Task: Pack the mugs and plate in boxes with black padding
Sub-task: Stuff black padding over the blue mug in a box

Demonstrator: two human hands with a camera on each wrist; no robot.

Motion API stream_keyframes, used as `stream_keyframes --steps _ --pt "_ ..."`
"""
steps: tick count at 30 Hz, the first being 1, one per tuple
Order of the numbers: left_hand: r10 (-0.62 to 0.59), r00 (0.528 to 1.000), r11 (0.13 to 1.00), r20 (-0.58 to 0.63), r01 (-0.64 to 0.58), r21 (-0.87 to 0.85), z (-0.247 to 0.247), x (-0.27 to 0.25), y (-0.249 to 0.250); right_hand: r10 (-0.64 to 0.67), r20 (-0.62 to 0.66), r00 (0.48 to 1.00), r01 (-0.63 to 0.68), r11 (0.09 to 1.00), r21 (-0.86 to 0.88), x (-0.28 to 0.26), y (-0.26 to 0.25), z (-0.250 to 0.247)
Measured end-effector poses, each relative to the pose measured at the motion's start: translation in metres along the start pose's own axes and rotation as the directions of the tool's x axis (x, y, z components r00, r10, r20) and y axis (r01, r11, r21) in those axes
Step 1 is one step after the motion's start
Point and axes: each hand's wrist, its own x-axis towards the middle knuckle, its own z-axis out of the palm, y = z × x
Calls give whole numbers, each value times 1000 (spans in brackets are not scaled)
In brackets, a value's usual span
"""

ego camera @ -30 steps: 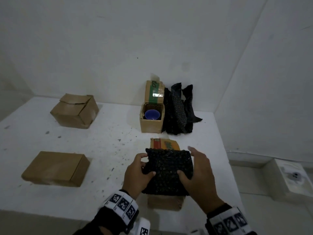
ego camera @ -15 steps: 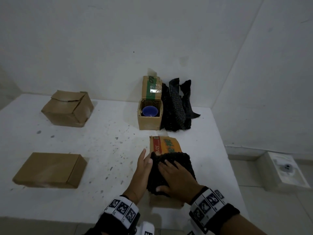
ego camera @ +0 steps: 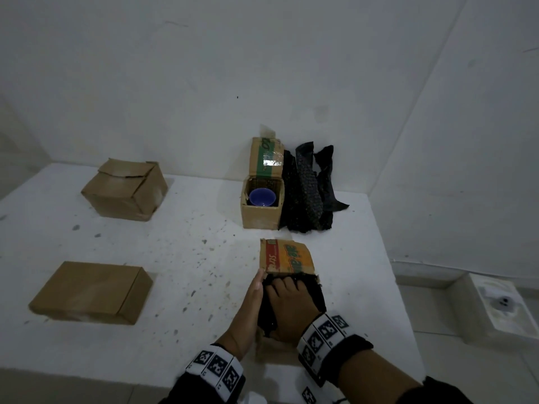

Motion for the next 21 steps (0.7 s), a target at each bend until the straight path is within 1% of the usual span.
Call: stream_keyframes --steps 3,6,7,9,10,13,15,17,19,21 --pt "-14 1000 1000 -10 14 -12 -2 2 -1 0 19 1000 0 1000 31 3 0 -5" --pt "-48 998 998 -26 47 -49 -1 8 -5 -68 32 997 64 992 113 -3 6 -19" --pt "-56 998 997 -37 54 -61 -1 9 -5 -99 9 995 96 983 154 -6 7 -23" --pt "-59 997 996 -49 55 -74 -1 11 -9 -146 -87 985 162 960 228 -10 10 -26" --pt "-59 997 994 -48 54 -92 0 10 -10 -174 -127 976 200 950 238 -11 11 -23" --pt "-48 996 990 -72 38 -136 3 10 -8 -246 -126 961 270 937 224 -14 10 -7" --pt "-40 993 987 -111 21 -161 3 17 -9 -247 -117 962 268 934 237 -13 10 3" --pt "-62 987 984 -145 37 -172 0 28 -20 -213 -112 971 235 940 248 -10 9 2" --pt "-69 987 984 -147 43 -172 -2 28 -21 -165 -81 983 181 950 253 -8 7 -7" --pt "-70 992 988 -103 55 -144 -3 22 -19 -148 -52 988 157 947 281 -4 6 -14"
